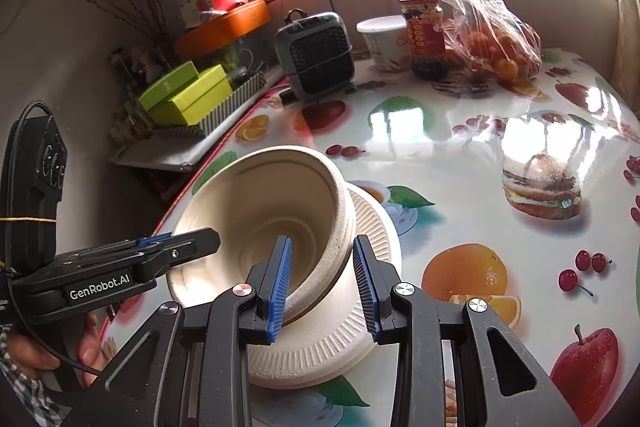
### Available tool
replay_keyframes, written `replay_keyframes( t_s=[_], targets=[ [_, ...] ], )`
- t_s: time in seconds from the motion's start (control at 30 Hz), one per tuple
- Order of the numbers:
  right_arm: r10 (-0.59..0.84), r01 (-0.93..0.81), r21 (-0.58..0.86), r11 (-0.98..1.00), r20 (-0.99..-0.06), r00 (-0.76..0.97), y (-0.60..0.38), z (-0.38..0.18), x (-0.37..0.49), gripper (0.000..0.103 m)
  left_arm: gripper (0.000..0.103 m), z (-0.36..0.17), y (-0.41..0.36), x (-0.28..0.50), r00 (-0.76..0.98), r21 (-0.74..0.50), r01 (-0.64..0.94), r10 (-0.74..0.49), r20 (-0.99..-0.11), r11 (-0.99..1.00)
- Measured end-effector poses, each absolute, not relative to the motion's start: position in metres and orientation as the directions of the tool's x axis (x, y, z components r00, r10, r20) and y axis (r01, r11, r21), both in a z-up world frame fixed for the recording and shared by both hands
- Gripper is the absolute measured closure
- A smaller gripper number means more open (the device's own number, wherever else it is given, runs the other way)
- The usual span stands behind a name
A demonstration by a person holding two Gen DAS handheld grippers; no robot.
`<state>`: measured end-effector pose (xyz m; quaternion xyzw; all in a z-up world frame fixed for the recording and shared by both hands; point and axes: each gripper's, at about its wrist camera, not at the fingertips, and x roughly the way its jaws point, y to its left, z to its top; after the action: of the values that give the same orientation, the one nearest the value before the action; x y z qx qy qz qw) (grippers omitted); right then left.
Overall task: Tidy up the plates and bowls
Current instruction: 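Lower the bowl stack onto the white plates and open both tools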
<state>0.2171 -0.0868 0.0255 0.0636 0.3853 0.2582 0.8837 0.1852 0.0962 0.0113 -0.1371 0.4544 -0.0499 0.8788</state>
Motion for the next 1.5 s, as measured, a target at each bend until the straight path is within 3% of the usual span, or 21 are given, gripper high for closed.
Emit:
replay_keyframes(
  t_s=[0.37,0.5,0.8,0.93,1.5],
  targets=[
    [0.504,-0.404,0.312,0.86,-0.648,0.572,-0.088,0.026,0.216,0.071,0.074,0.011,0.096,0.185,0.583,-0.285,-0.035,-0.212,-0.784,0.958],
    [0.511,-0.409,0.317,0.856,-0.645,0.568,-0.088,0.027,0.215,0.065,0.074,0.011,0.094,0.185,0.581,-0.279,-0.032,-0.209,-0.787,0.96],
    [0.51,-0.412,0.313,0.856,-0.639,0.575,-0.088,0.029,0.212,0.06,0.069,0.012,0.092,0.183,0.584,-0.276,-0.023,-0.211,-0.784,0.961],
    [0.512,-0.413,0.313,0.855,-0.636,0.577,-0.088,0.03,0.212,0.057,0.061,0.014,0.092,0.182,0.588,-0.274,-0.024,-0.208,-0.782,0.961],
    [0.51,-0.408,0.313,0.858,-0.622,0.594,-0.092,0.034,0.203,0.047,0.054,0.021,0.09,0.174,0.608,-0.251,-0.017,-0.189,-0.771,0.968]
  ],
)
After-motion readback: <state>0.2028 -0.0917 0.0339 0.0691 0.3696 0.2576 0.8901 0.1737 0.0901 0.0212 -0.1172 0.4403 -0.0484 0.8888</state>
